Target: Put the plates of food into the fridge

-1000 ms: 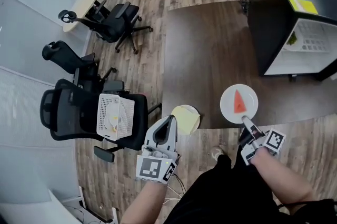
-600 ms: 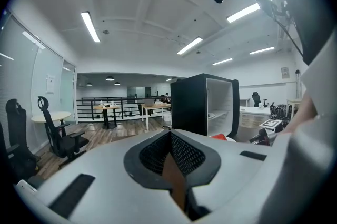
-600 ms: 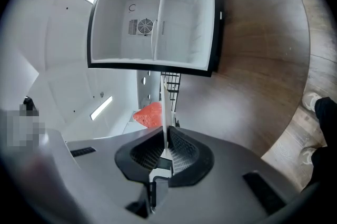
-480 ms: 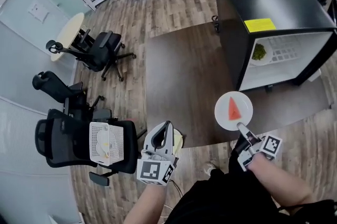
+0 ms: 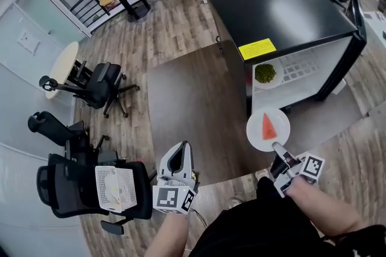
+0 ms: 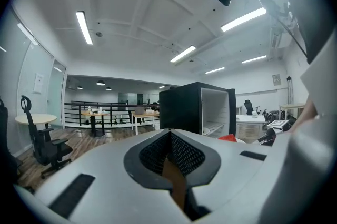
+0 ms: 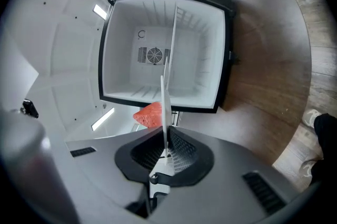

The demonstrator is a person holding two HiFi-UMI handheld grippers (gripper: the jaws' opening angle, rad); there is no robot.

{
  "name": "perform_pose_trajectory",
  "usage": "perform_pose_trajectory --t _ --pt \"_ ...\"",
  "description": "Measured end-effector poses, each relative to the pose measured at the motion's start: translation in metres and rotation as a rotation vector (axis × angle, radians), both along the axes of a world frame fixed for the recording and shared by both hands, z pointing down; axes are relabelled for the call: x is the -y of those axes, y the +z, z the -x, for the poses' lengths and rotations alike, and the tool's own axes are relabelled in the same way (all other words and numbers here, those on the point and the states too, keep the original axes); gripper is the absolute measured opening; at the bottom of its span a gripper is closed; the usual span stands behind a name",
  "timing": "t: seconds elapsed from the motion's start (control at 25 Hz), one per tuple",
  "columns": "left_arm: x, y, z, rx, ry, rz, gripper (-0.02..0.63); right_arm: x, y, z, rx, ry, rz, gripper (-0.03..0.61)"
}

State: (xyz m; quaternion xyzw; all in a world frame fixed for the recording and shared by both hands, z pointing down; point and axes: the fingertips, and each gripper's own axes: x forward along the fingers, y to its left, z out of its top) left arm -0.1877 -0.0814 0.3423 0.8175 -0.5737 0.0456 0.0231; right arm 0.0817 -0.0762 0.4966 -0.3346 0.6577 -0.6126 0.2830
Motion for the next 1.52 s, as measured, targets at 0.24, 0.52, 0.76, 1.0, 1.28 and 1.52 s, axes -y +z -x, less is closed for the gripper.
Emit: perform_pose_trajectory --t 0.24,0.52,0.76,1.0,1.28,1.52 --pt "0.024 -0.008 -0.028 0.002 0.040 -0.013 0.003 0.022 -0.007 -0.042 -0.002 0.088 -0.004 0.020" --pt "0.052 -0.028 -0.068 0.016 0.066 -0.046 0.003 0.063 -0.028 -0.104 0.002 0.175 -0.033 0.020" --pt "0.070 -0.031 -0.077 0.003 0.042 -0.058 0.003 0.102 -0.040 -0.142 -0.021 0.218 -0.048 0.020" --pt "0.084 -0.024 -0.089 0.010 0.030 -0.037 0.003 0.137 -0.046 -0.168 -0.030 0.242 -0.043 0.020" --pt "0.102 -0.023 -0.100 0.019 0.002 -0.029 0.005 0.175 -0.043 -0.185 -0.033 0.235 -0.005 0.021" --pt "0.114 -0.023 -0.099 0.015 -0.037 -0.014 0.003 0.208 -0.048 -0.196 -0.032 0.249 0.012 0.021"
